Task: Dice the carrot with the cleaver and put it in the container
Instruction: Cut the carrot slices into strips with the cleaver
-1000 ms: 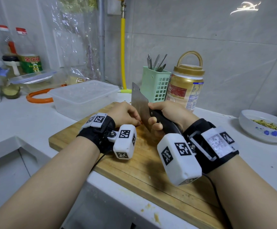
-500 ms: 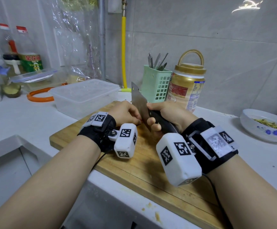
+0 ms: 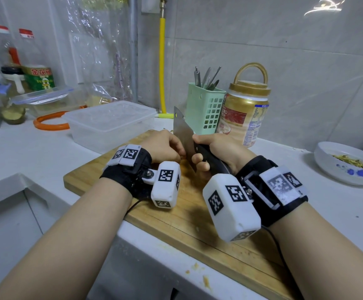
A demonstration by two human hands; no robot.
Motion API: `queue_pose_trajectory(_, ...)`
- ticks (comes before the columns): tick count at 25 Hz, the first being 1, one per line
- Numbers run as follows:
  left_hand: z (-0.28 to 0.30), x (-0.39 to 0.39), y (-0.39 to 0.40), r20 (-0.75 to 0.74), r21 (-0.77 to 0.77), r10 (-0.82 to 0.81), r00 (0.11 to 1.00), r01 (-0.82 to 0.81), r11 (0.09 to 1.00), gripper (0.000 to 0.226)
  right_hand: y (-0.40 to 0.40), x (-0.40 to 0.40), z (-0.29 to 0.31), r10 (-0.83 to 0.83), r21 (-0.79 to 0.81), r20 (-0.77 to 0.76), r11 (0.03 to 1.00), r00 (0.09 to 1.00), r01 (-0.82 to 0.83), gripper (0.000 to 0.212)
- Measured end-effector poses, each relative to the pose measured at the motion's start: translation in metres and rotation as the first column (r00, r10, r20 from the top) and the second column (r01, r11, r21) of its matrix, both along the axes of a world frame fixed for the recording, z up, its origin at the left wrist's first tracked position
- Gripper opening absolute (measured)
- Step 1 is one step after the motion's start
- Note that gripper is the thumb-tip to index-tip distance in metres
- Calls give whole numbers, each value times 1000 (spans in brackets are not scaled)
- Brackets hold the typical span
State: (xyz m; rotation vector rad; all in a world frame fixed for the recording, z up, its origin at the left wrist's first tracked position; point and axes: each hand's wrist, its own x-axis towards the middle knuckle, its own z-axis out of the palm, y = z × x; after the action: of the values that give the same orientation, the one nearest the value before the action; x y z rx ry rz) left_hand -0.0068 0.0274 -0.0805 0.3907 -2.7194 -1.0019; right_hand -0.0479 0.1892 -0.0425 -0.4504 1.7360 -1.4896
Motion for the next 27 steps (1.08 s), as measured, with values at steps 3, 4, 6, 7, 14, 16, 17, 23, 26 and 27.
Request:
queue_pose_trajectory(3, -1, 0, -2, -14, -1, -10, 1000, 10, 1000, 19, -1, -4, -1, -6, 0, 18, 1000, 1000, 6, 20)
queue_pose_trajectory(4, -1, -1, -2, -26, -4, -11, 1000, 10, 1000, 19, -1, -6, -2, -2, 5, 20, 1000, 1000, 2, 20)
queue_pose_trajectory(6, -2, -1, -3, -42, -4, -12, 999, 12, 1000, 18, -1, -8, -2, 6, 19, 15, 1000, 1000, -6, 20)
queue_pose_trajectory(7, -2, 0, -4, -47, 0, -9, 999, 9, 1000, 17, -1, -9, -2, 3, 22, 12, 1000, 1000, -4, 20)
queue_pose_trajectory(14, -2, 1, -4, -80, -3, -20, 997, 20, 1000, 24, 5, -12, 2, -30, -3, 6, 1000, 1000, 30, 19)
queue_pose_trajectory(16, -3, 0, -6, -73, -6, -26, 997, 26, 1000, 26, 5, -10, 3, -24, -22, 17, 999, 1000, 24, 18)
queue_pose_trajectory(17, -4, 0, -7, -75, -10, -29, 997, 28, 1000, 26, 4, -9, 4, -20, -29, 18, 999, 1000, 21, 17)
queue_pose_trajectory(23, -7, -4, -10, -58, -42, 1, 998, -4, 999, 18, 1, -4, 7, 4, -18, -19, 1000, 1000, -4, 19)
queue_pose_trajectory(26, -7, -3, -10, -57, -36, 5, 998, -7, 999, 18, 2, -3, 6, 2, -18, -20, 1000, 1000, -2, 19)
queue_pose_trajectory(27, -6, -3, -10, -58, -38, 9, 998, -11, 999, 18, 2, -3, 6, 4, -15, -20, 1000, 1000, -4, 20)
